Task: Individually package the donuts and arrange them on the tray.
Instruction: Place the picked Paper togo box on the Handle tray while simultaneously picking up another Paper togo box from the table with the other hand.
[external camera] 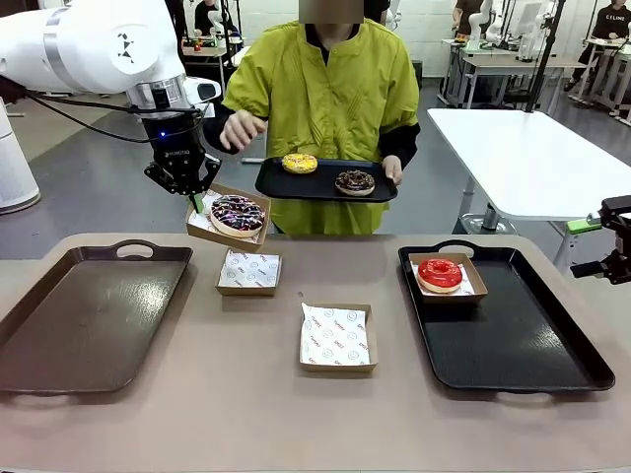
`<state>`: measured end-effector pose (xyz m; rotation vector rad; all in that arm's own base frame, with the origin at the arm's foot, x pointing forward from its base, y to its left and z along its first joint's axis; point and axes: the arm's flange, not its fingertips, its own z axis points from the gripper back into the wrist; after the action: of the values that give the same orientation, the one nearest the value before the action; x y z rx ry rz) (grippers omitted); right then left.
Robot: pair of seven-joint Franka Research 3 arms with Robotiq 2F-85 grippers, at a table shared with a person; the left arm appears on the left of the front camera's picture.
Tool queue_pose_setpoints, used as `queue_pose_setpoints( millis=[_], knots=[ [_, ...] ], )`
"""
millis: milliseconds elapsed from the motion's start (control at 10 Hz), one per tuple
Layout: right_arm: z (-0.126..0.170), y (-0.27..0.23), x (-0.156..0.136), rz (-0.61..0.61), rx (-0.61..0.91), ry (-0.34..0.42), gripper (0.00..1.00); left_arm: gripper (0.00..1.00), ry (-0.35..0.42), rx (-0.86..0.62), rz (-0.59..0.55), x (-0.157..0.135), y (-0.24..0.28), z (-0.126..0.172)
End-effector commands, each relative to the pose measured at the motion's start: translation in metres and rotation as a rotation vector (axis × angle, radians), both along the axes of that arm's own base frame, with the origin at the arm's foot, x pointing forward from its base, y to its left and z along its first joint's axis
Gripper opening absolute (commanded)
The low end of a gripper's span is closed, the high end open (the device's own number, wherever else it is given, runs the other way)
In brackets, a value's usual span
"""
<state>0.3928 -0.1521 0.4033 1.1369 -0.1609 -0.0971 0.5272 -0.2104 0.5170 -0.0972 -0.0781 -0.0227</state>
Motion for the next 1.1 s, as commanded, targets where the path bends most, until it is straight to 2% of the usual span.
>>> queue_pose_setpoints(
  millis=[0,300,500,700,800,1000],
  knots=[
    [-0.001,0.000,-0.003,0.002,0.007,0.006,1.00,0.00,-0.007,-0.003,-0.001,-0.004,0.003,0.001],
    [-0.001,0.000,-0.003,0.002,0.007,0.006,1.00,0.00,-0.007,-0.003,-0.001,-0.004,0.003,0.001],
    [0.006,0.011,0.007,0.010,-0.023,0.013,1.00,0.01,0.000,0.000,0.000,0.000,0.000,0.000],
    [0.029,0.053,0.021,0.069,-0.156,0.081,1.00,0.01,0.004,-0.006,-0.071,-0.005,0.033,0.005],
    [0.046,0.084,0.034,0.096,-0.234,0.118,1.00,0.01,-0.024,0.010,-0.081,-0.008,0.062,0.010],
    [0.070,0.141,0.063,0.110,-0.347,0.177,1.00,0.01,-0.010,0.039,-0.019,-0.005,0.123,0.008]
  ],
)
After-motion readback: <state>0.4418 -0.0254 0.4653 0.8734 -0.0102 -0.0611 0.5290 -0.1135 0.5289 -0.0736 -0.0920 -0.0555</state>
